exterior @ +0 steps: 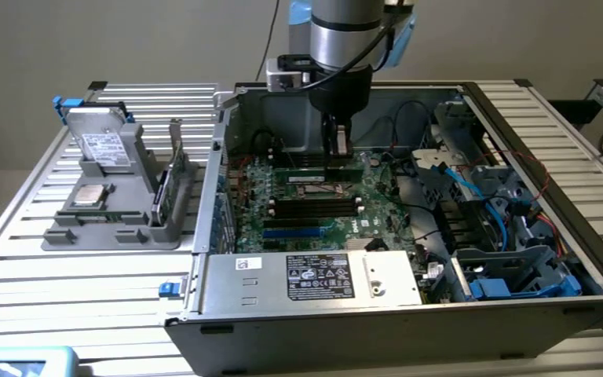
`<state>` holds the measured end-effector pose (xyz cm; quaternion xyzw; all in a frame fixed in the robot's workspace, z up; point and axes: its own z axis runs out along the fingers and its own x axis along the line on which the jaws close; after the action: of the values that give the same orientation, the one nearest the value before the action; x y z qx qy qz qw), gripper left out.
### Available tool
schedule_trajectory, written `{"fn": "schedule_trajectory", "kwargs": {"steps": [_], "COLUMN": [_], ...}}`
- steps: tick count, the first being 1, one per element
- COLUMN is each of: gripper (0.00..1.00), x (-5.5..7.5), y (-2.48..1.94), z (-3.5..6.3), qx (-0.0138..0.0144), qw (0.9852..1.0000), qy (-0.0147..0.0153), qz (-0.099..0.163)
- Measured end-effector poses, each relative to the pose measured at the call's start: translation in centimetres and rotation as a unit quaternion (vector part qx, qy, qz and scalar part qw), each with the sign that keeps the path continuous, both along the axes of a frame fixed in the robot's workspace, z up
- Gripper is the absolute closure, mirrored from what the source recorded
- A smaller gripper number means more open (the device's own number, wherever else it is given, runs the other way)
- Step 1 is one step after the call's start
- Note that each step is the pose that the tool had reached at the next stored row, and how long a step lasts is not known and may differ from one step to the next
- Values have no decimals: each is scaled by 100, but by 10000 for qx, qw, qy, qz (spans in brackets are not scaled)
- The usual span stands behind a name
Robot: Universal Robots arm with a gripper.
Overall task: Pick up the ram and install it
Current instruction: 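Insert the ram into the slot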
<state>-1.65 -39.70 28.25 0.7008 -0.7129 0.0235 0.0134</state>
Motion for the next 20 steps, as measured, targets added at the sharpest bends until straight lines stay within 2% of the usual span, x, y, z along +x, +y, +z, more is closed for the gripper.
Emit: {"fn": "schedule_trajectory", "kwargs": {"steps": [6, 8, 16, 20], "gripper": [87, 87, 87, 87], "x": [16, 28, 35, 33], "y": [-1, -1, -1, -1], "z": [-70, -100, -244, -267], "qx": [-76, -92, -93, -94], "qw": [10000, 10000, 9999, 9997], "qy": [0, 0, 4, 7], "qz": [1, 0, 130, 212]}}
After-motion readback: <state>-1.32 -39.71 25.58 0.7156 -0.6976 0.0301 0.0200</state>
